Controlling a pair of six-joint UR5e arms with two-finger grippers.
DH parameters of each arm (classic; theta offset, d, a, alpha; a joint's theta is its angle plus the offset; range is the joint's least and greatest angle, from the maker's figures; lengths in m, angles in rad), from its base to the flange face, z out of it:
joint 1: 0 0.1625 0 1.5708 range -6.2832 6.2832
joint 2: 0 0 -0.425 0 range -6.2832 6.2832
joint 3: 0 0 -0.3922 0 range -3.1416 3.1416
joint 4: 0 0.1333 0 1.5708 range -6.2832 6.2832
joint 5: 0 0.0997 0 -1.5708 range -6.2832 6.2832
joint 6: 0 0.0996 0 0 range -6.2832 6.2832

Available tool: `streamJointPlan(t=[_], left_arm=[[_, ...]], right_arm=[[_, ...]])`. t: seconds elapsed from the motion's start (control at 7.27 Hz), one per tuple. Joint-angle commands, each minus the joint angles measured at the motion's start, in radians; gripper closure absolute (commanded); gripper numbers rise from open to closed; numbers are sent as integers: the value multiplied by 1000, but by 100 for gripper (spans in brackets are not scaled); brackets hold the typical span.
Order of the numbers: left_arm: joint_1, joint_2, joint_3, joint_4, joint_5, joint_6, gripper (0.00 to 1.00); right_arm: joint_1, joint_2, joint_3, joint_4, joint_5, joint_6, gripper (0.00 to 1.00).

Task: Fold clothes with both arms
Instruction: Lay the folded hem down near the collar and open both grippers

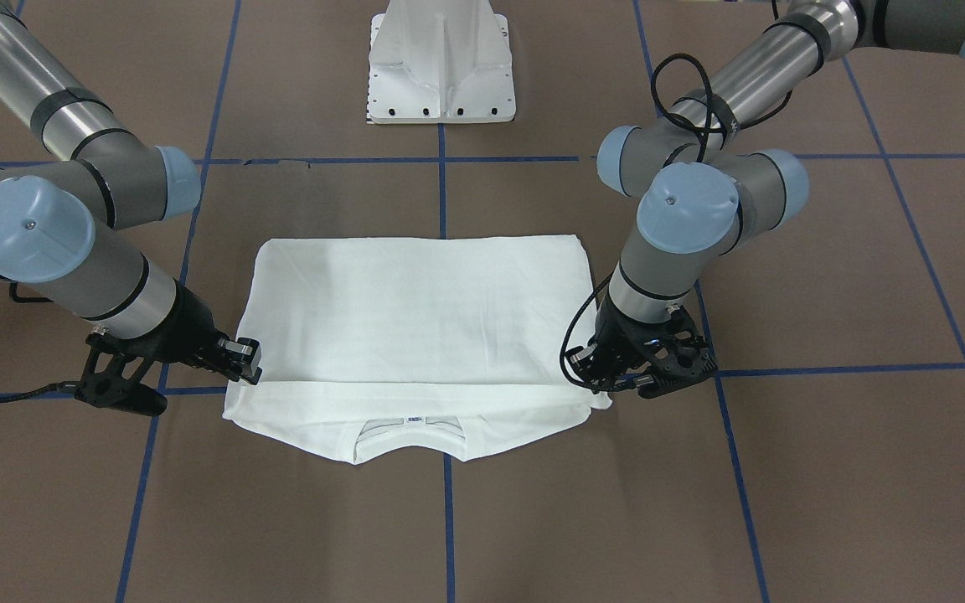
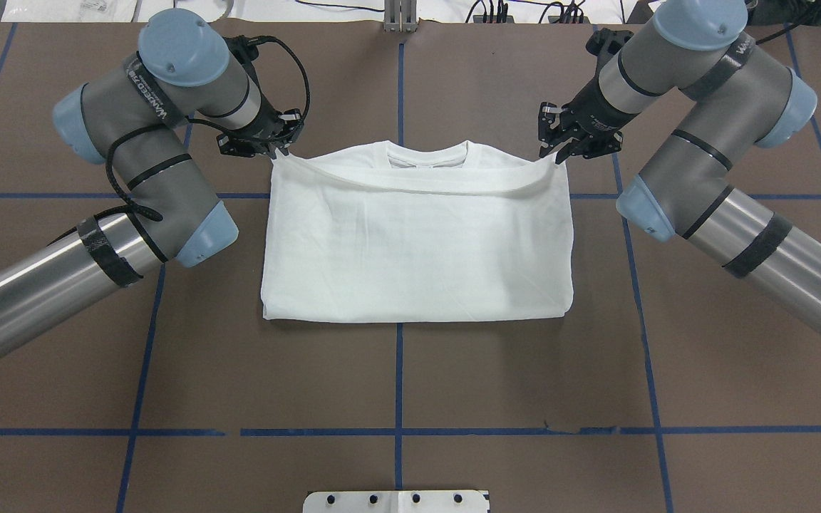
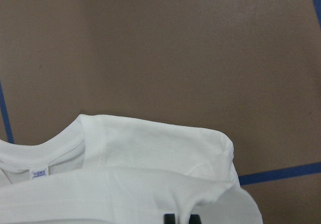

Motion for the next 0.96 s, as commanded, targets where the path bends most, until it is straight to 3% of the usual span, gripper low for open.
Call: streamJointPlan(t=[0.0,0.28,0.41,0.69,0.83], left_arm=[[-14,4,4,1,7,1,19],[-37,5,2,11,21,3,19],[-38,7,-1,12,20,3,19],[-40,11,-11,14,21,1,19],[-40,19,-18,12,21,1,19]], right_arm=[[13,14,-5,-2,-9,3,0],[6,-4,21,4,10,7,0],[-29,-59,106,-4,13,14,0],[-176,-238,331,-7,-112,92,0],[-235,-279,356,-7,-151,115,0]])
